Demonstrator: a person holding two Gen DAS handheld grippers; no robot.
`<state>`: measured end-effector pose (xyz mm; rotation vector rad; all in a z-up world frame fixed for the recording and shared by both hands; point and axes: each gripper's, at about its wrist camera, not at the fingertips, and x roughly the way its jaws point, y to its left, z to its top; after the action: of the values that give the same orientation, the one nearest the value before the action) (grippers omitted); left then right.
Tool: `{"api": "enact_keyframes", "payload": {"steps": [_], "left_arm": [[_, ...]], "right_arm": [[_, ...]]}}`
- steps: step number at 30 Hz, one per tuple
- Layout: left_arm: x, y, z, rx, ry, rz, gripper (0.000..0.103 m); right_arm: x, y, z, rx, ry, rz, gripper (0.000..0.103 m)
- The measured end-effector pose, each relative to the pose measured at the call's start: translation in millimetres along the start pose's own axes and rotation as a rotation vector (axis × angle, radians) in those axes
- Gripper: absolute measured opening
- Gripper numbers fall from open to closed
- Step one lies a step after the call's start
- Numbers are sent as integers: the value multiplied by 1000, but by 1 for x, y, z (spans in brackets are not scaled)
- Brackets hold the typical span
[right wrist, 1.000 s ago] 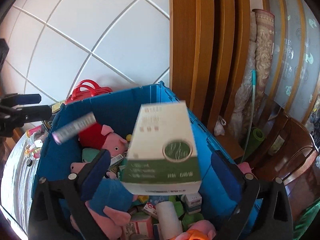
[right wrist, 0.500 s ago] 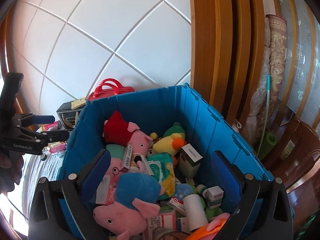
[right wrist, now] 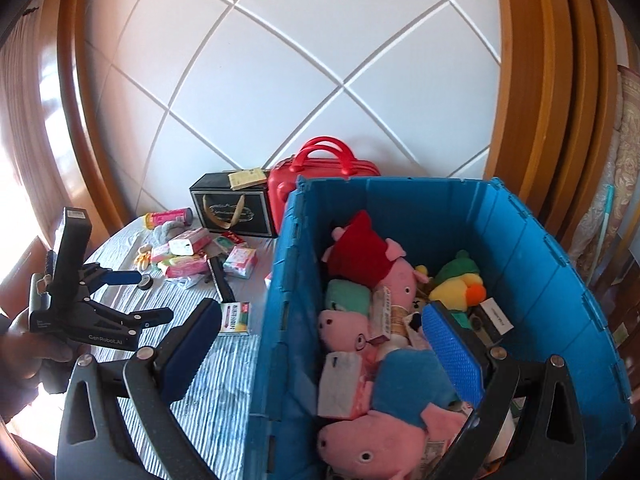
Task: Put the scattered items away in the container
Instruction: 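Move both tools back over the table toward the remaining items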
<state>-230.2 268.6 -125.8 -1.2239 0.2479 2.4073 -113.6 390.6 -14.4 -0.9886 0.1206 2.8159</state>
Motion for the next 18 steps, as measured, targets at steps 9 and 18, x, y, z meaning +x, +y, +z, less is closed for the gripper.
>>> {"api": "enact_keyframes", "payload": {"steps": [9, 18], "left_arm": [[34, 65, -45, 216, -15, 40, 97], [128, 99, -63, 518, 26, -104, 97]], "right_arm": [[48, 90, 18, -42, 40, 54, 102], [90, 123, 0, -7, 137, -3, 102]]}}
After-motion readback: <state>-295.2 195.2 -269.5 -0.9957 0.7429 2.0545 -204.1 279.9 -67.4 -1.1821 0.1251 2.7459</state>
